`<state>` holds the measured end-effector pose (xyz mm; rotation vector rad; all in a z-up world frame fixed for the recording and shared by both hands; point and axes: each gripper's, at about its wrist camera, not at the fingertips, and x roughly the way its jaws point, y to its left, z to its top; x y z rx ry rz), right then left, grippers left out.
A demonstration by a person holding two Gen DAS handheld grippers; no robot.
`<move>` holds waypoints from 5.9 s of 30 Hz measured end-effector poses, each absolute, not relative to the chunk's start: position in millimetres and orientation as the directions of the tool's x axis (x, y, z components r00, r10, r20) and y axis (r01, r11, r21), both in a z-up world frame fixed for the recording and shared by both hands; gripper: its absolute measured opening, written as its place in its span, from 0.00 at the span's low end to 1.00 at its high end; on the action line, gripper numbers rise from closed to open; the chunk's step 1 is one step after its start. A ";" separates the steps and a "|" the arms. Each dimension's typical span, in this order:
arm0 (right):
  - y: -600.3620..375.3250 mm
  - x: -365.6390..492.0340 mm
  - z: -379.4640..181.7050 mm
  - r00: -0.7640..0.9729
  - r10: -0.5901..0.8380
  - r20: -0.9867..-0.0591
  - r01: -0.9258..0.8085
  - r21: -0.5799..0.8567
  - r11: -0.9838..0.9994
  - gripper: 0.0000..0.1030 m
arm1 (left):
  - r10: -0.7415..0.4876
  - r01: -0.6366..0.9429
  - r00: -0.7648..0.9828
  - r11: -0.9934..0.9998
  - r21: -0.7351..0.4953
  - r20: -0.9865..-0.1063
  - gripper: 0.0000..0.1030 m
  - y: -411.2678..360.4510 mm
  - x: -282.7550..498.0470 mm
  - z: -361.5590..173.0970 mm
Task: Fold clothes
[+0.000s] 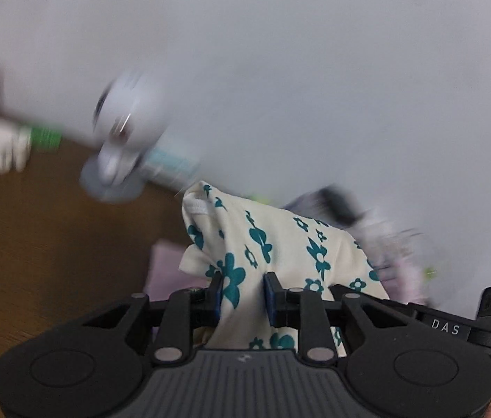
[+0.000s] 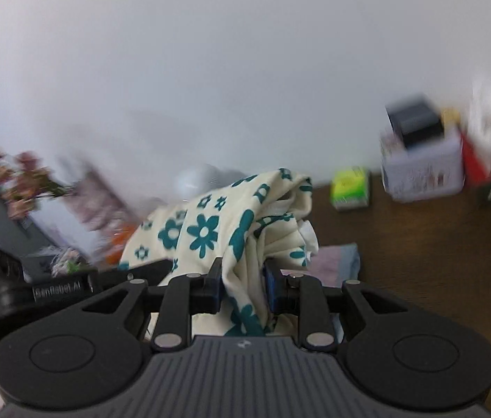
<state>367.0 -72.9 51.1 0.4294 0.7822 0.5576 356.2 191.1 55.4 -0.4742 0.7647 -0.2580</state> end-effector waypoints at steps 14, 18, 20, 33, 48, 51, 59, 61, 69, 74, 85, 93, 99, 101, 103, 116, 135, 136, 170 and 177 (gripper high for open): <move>-60.9 382.9 9.7 0.626 0.492 -0.605 -0.264 0.428 0.864 0.46 | -0.249 -0.032 0.763 0.908 -0.418 -0.597 0.20 192.1 358.5 42.0; -77.5 353.2 35.7 0.697 0.459 -0.550 -0.255 0.409 0.876 0.48 | -0.125 -0.068 0.844 0.940 -0.335 -0.522 0.25 190.5 311.2 88.0; -93.1 328.1 63.5 0.753 0.430 -0.498 -0.264 0.371 0.890 0.54 | -0.044 -0.085 0.873 0.967 -0.240 -0.486 0.37 179.3 276.4 117.1; -177.7 76.5 98.1 0.757 0.392 -0.523 -0.351 0.180 0.919 0.99 | -0.037 0.065 0.815 0.997 0.029 -0.578 0.65 69.8 48.2 85.1; -192.4 -42.7 0.5 0.723 0.194 -0.663 -0.202 0.065 0.977 0.99 | 0.145 -0.121 0.780 0.989 0.081 -0.609 0.80 11.6 -45.4 -5.4; -189.8 -39.2 -2.3 0.739 0.159 -0.655 -0.170 0.047 0.984 0.99 | 0.163 -0.142 0.784 0.986 0.083 -0.599 0.87 9.0 -40.7 -5.9; -181.4 -26.4 -5.1 0.762 0.071 -0.643 -0.076 0.020 0.997 0.99 | 0.129 -0.137 0.770 0.990 0.035 -0.625 1.00 9.0 -26.0 -8.5; -181.1 -23.0 -5.5 0.763 0.058 -0.644 -0.060 0.018 0.998 0.99 | 0.126 -0.148 0.765 0.989 0.019 -0.632 1.00 11.0 -24.2 -8.5; -176.1 -18.9 -7.2 0.759 0.091 -0.644 -0.105 0.016 0.994 0.99 | 0.082 -0.092 0.769 0.996 0.017 -0.634 1.00 6.5 -15.6 -9.3; -170.2 -19.2 -6.3 0.756 0.115 -0.644 -0.136 0.018 0.991 0.99 | 0.067 -0.073 0.770 0.997 0.016 -0.634 1.00 3.1 -13.1 -9.9; -168.0 -18.5 -6.3 0.756 0.115 -0.644 -0.136 0.017 0.991 0.99 | 0.064 -0.070 0.769 0.997 0.015 -0.636 1.00 3.7 -13.7 -9.7; -168.5 -19.4 -6.7 0.757 0.114 -0.644 -0.134 0.018 0.991 0.99 | 0.064 -0.070 0.769 0.997 0.015 -0.636 1.00 4.0 -13.6 -9.6; -168.5 -19.4 -6.8 0.757 0.114 -0.644 -0.134 0.018 0.991 0.99 | 0.064 -0.070 0.769 0.997 0.015 -0.637 1.00 4.1 -13.6 -9.7; -168.4 -19.4 -6.8 0.757 0.114 -0.644 -0.134 0.018 0.991 0.99 | 0.064 -0.070 0.769 0.997 0.015 -0.637 1.00 4.1 -13.6 -9.7; -168.4 -19.4 -6.8 0.757 0.114 -0.643 -0.134 0.018 0.991 0.99 | 0.064 -0.070 0.769 0.997 0.015 -0.637 1.00 4.0 -13.6 -9.7; -168.6 -19.2 -6.8 0.757 0.114 -0.643 -0.133 0.019 0.991 0.99 | 0.063 -0.069 0.768 0.997 0.016 -0.637 1.00 3.9 -13.5 -9.7; -168.6 -19.2 -6.8 0.757 0.114 -0.643 -0.132 0.019 0.991 0.99 | 0.063 -0.069 0.768 0.998 0.015 -0.638 1.00 4.2 -13.6 -9.3; -168.6 -19.2 -6.8 0.757 0.114 -0.643 -0.132 0.019 0.991 0.99 | 0.063 -0.069 0.768 0.998 0.016 -0.638 1.00 4.2 -13.5 -9.3; -170.0 -19.0 -6.8 0.757 0.114 -0.643 -0.132 0.021 0.991 0.99 | 0.067 -0.074 0.767 0.997 0.017 -0.638 1.00 4.0 -17.9 -9.7; -170.0 -18.9 -6.8 0.757 0.114 -0.643 -0.132 0.021 0.991 0.99 | 0.067 -0.074 0.767 0.997 0.017 -0.638 1.00 4.1 -18.3 -9.9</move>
